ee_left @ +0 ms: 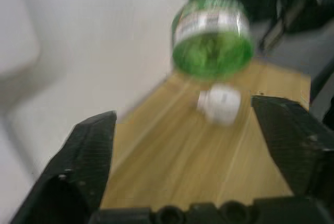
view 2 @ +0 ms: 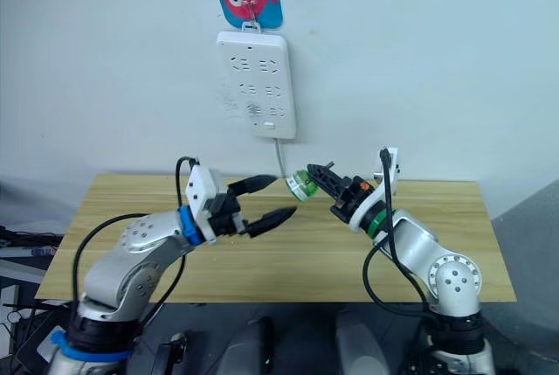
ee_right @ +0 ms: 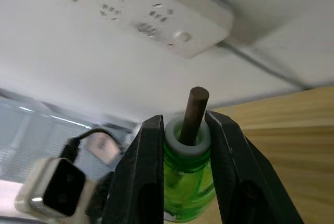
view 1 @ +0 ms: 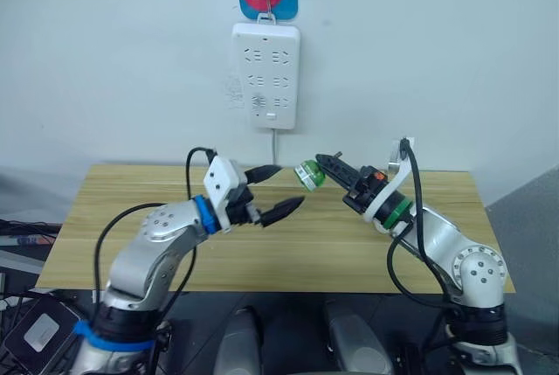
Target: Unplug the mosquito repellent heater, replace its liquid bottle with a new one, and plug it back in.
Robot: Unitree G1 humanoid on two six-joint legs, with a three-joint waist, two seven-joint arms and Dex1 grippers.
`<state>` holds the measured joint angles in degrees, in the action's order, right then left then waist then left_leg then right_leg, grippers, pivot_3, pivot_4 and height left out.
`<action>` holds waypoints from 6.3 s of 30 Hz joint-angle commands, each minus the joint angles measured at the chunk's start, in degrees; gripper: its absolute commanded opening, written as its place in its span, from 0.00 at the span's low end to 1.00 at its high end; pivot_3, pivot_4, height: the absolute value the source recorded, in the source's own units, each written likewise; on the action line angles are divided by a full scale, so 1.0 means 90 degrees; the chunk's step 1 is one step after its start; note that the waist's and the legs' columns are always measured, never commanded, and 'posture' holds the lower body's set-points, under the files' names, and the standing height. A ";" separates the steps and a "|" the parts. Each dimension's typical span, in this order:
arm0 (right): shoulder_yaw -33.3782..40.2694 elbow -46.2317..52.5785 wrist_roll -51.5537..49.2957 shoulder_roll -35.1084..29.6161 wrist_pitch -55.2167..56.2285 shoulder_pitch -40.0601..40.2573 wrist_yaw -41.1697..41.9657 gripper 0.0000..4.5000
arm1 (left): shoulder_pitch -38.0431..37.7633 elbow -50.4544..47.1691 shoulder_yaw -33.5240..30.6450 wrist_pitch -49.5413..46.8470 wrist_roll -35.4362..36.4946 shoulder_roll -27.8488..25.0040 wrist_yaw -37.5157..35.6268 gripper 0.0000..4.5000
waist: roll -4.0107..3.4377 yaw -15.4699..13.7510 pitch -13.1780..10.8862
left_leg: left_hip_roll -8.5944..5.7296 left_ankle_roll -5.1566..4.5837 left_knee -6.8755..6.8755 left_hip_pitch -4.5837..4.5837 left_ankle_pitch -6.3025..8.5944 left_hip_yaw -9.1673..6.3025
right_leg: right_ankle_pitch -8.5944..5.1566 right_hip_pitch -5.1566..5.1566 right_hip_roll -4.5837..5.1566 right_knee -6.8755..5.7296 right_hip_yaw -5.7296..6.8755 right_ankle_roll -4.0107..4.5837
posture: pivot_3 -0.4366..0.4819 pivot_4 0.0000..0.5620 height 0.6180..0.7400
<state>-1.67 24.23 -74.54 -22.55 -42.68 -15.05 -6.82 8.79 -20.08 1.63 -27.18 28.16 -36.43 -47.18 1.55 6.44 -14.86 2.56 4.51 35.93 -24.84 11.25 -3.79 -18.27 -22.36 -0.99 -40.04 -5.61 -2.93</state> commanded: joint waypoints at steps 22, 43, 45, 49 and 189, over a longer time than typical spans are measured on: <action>-0.0936 -0.6978 0.7344 0.1192 0.6132 -0.1304 0.2783 0.63 | -0.1033 -0.1507 -0.0375 -0.0363 0.0139 -0.0098 0.0603 1.00 | -0.0002 -0.0297 -0.0001 | -0.0003 0.0002 0.0006 0.0008 -0.0001 -0.0006 | 0.0008 0.0009 0.0007 -0.0013 0.0011 0.0010 | 0.46 0.40 0.86; -0.1498 0.0400 0.6502 -0.1391 0.2025 0.0022 0.5634 0.99 | -0.4153 0.0222 -0.2591 0.1423 -0.0255 0.0941 0.0901 1.00 | 0.0026 -0.0363 0.0026 | 0.0003 0.0018 0.0017 0.0016 -0.0011 -0.0009 | -0.0009 0.0009 0.0014 -0.0027 0.0012 0.0004 | 0.47 0.35 0.86; -0.1520 0.0483 0.6539 -0.1494 0.1901 -0.0039 0.5755 0.99 | -0.4205 0.0303 -0.2591 0.1619 -0.0390 0.1037 0.1006 1.00 | 0.0028 -0.0374 0.0028 | 0.0004 0.0018 0.0018 0.0016 -0.0012 0.0013 | -0.0008 0.0011 0.0018 -0.0021 0.0006 0.0002 | 0.48 0.36 0.86; -0.1503 0.0632 0.6498 -0.1548 0.1469 -0.0248 0.5810 0.99 | -0.4359 0.0330 -0.2461 0.1834 -0.0593 0.1149 0.1055 1.00 | 0.0038 -0.0401 0.0033 | 0.0006 0.0017 0.0014 0.0013 -0.0011 0.0019 | 0.0001 0.0012 0.0019 0.0001 0.0005 -0.0002 | 0.49 0.39 0.86; -0.2069 -0.2331 0.5674 -0.0304 0.2610 -0.3530 0.8679 0.24 | 0.2323 0.1347 0.0708 0.0188 -0.0011 -0.0168 -0.3081 0.53 | 0.0034 0.0241 0.0228 | -0.0006 0.0050 0.0020 -0.0043 -0.0069 -0.0038 | 0.0039 -0.0076 0.0005 -0.0120 0.0060 0.0003 | 0.30 0.24 0.86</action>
<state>-21.55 3.10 -23.31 -25.24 -20.92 -45.25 69.00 29.25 -6.50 8.31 -25.77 27.43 -37.80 -74.23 1.86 8.61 -12.81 2.51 4.96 36.10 -25.25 10.62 -4.18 -17.92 -23.05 -0.95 -41.12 -5.03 -2.89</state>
